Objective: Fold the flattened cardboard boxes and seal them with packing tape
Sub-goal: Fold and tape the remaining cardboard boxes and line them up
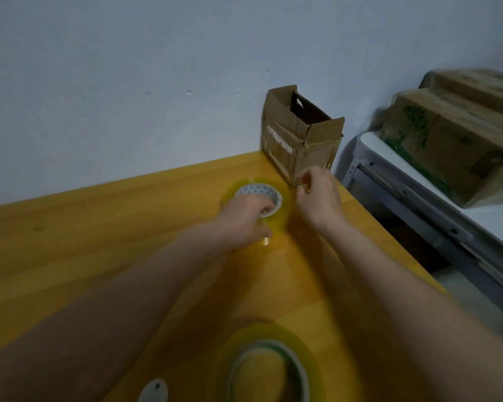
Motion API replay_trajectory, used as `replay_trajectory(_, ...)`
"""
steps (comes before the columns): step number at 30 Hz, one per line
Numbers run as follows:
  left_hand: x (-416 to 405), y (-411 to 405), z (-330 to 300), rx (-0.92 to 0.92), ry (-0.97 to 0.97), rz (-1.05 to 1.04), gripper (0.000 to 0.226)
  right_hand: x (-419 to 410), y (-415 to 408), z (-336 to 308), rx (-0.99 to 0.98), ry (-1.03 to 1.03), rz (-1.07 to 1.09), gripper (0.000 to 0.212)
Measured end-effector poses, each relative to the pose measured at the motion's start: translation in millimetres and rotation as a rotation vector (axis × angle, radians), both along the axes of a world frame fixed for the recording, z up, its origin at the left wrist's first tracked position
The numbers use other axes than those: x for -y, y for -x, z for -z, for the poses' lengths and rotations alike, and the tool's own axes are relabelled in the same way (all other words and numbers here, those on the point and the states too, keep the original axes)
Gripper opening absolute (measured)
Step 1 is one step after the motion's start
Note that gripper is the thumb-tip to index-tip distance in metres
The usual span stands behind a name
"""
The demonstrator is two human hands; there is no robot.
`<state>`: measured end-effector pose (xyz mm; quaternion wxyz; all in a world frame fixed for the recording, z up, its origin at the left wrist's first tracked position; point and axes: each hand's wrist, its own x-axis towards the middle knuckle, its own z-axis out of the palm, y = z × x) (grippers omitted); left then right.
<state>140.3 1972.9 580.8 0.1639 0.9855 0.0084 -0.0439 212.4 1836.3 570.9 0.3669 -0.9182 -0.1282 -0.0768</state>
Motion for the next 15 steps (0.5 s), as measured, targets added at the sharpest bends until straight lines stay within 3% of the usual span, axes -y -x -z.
replay_trajectory(3,33.8,18.1,-3.3,0.002,0.033,0.108,0.037,0.2,22.6,-16.2,0.009,0.059,-0.062,0.023)
replay_trajectory(5,43.5,31.1,-4.8,0.074,-0.063,0.071,0.027,1.2,39.3,-25.2,0.014,0.102,-0.116,0.026)
replay_trajectory(8,22.9,68.8,-15.5,0.119,-0.233,-0.101,0.030,-2.3,68.1,-34.7,0.021,0.211,-0.221,0.026)
replay_trajectory(12,-47.4,162.3,-30.2,-0.098,-0.430,-0.300,0.027,-28.2,115.8,-37.9,0.106,0.551,-0.456,0.036)
replay_trajectory(15,-95.8,248.4,-51.0,-0.127,-0.492,-0.479,0.037,-67.7,161.1,-43.9,0.256,0.723,-0.605,0.040)
